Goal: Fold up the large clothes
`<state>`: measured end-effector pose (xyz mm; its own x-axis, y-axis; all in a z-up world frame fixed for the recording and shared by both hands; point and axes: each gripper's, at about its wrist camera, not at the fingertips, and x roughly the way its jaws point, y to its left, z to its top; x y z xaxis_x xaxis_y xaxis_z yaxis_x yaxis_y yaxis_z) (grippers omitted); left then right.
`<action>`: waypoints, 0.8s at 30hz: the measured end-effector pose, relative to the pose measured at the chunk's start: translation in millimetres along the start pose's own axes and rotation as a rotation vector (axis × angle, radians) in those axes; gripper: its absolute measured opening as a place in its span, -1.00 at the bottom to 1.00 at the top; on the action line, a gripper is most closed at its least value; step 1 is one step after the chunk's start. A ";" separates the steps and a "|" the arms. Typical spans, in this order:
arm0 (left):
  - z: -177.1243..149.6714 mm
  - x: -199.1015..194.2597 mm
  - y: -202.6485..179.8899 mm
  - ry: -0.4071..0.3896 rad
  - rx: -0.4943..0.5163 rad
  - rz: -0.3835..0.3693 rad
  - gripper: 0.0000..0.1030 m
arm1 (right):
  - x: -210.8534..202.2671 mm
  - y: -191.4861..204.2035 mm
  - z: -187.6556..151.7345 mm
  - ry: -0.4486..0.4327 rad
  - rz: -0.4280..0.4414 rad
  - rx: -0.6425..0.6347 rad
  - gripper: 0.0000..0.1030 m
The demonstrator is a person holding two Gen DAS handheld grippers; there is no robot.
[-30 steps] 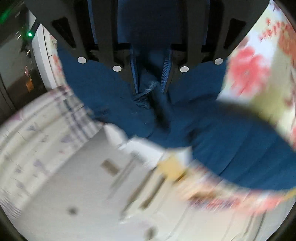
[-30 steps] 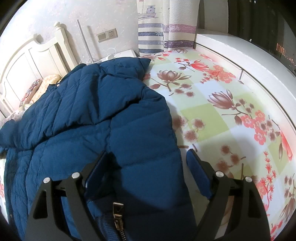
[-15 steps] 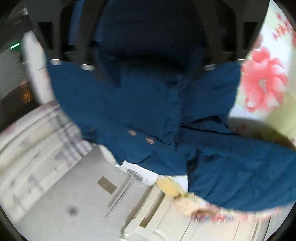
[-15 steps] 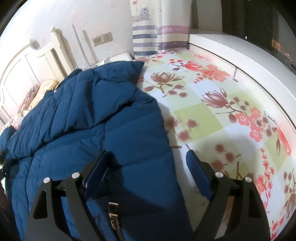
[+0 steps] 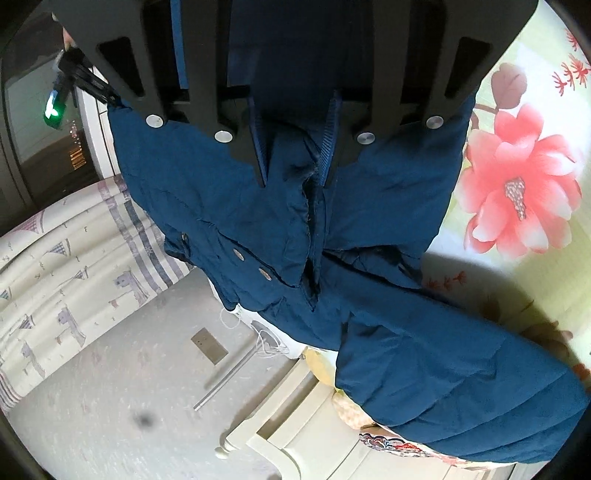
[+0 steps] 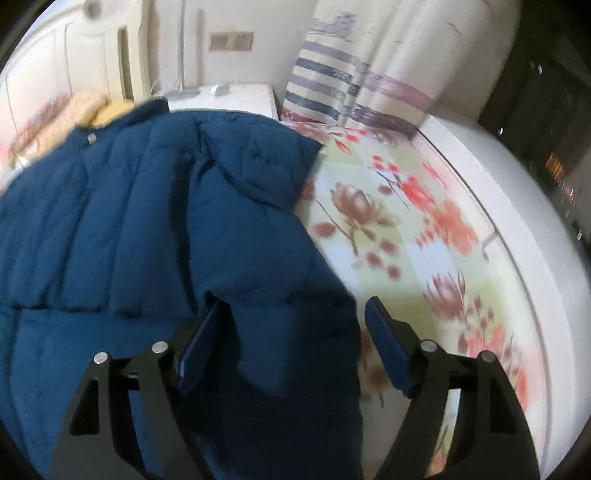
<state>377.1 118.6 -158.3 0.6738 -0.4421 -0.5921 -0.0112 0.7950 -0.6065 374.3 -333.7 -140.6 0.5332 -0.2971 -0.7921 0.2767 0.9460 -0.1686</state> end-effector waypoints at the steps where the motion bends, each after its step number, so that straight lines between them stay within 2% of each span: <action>1: 0.3 2.4 -0.5 0.000 -0.001 0.000 -0.48 | 1.2 -8.9 3.0 -0.027 -0.030 0.063 0.49; 2: 0.1 2.6 -0.7 0.000 0.001 0.001 -0.48 | 4.5 -25.2 1.9 -0.022 -0.042 0.174 0.49; 3: -0.4 2.8 -0.9 -0.001 0.003 0.003 -0.48 | 8.4 -38.2 -1.6 -0.004 -0.014 0.262 0.48; 4: -0.9 1.5 0.2 -0.001 0.004 0.004 -0.48 | 14.2 -50.7 -8.1 0.020 0.062 0.341 0.48; 6: -0.9 1.7 0.1 0.000 0.004 0.004 -0.48 | 15.8 -58.4 -17.6 0.033 0.116 0.376 0.48; 8: -1.1 1.8 0.0 0.000 0.004 0.005 -0.48 | 4.7 -61.2 -23.2 0.030 0.117 0.372 0.49; 10: -0.8 1.9 -0.5 -0.001 0.009 0.011 -0.48 | -21.4 -59.2 -23.1 -0.048 0.058 0.359 0.49; 12: -1.0 2.8 -1.2 -0.002 0.014 0.018 -0.48 | -44.5 -43.9 -14.8 -0.146 0.041 0.299 0.49; 14: -1.2 3.0 -2.1 -0.002 0.014 0.020 -0.48 | -48.9 -15.6 -0.7 -0.175 0.067 0.187 0.49; 17: -1.3 2.4 -1.6 -0.003 0.004 0.010 -0.47 | -25.1 18.4 16.2 -0.140 0.048 0.069 0.48; 18: -1.3 2.4 -1.3 -0.003 0.001 0.007 -0.47 | -7.1 23.1 19.6 -0.099 0.010 0.037 0.47; 19: -1.4 2.8 -1.1 -0.003 0.000 0.007 -0.46 | 7.1 24.7 17.6 -0.051 -0.049 0.017 0.57; 20: -1.5 2.8 -1.3 -0.003 0.000 0.006 -0.45 | 20.0 18.4 18.7 -0.020 -0.064 0.036 0.71; 21: -1.6 2.9 -1.2 -0.003 0.001 0.007 -0.45 | 25.6 1.2 17.5 0.002 -0.026 0.116 0.79; 24: -1.5 3.9 -1.1 0.000 0.007 0.012 -0.44 | 23.9 -22.5 12.6 0.027 0.035 0.196 0.79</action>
<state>378.6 115.4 -160.7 0.6738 -0.4320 -0.5994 -0.0144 0.8034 -0.5952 390.9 -363.8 -148.3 0.5246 -0.2581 -0.8113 0.4100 0.9118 -0.0250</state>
